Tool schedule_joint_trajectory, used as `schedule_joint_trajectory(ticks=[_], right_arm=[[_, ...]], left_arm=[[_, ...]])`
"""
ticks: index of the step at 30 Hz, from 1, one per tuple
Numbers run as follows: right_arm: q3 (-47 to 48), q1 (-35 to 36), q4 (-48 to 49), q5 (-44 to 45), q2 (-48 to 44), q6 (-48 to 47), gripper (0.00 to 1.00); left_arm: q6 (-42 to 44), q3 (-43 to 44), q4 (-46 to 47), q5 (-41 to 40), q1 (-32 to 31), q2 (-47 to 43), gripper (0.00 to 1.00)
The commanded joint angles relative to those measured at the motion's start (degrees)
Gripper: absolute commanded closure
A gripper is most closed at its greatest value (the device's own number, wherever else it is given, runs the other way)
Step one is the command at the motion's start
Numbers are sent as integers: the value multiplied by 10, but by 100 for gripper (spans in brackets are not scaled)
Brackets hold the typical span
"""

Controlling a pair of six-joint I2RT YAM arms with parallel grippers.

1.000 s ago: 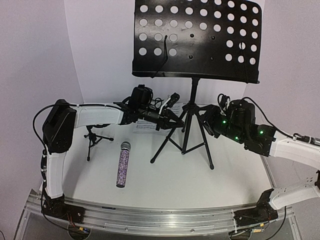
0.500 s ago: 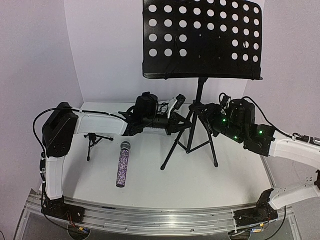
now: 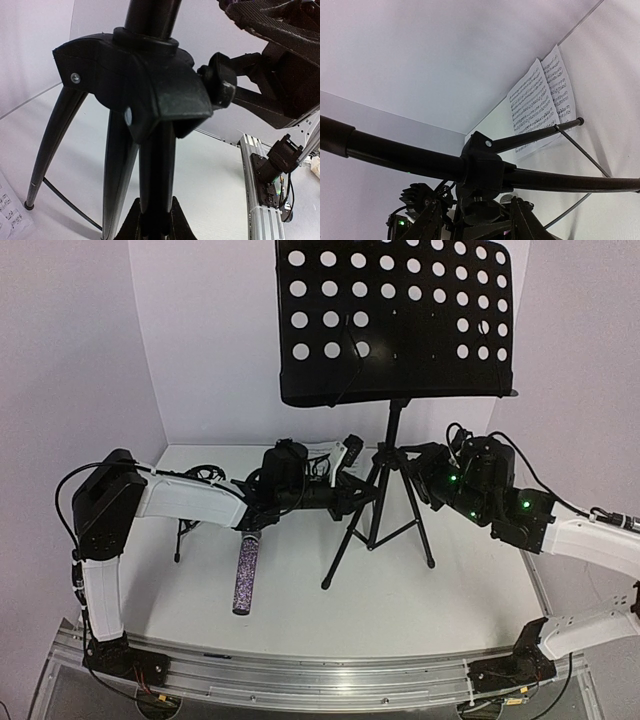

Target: Pack up the instrument practice props

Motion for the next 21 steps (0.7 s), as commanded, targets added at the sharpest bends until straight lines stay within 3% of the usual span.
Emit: schedule_joint_trajectory(ticks=[1,11,21], right_arm=[[17,2,-8,-1,6,46,55],[32,2,-12,-45,28,84,64],[34,2,-12,-2,32,67,76]], left_arm=[[-31,-23,-1,-3,-16,-1,100],[-25,-25,11,-7,-17,-1,100],[-15,-25,12,-5,-17,1,100]])
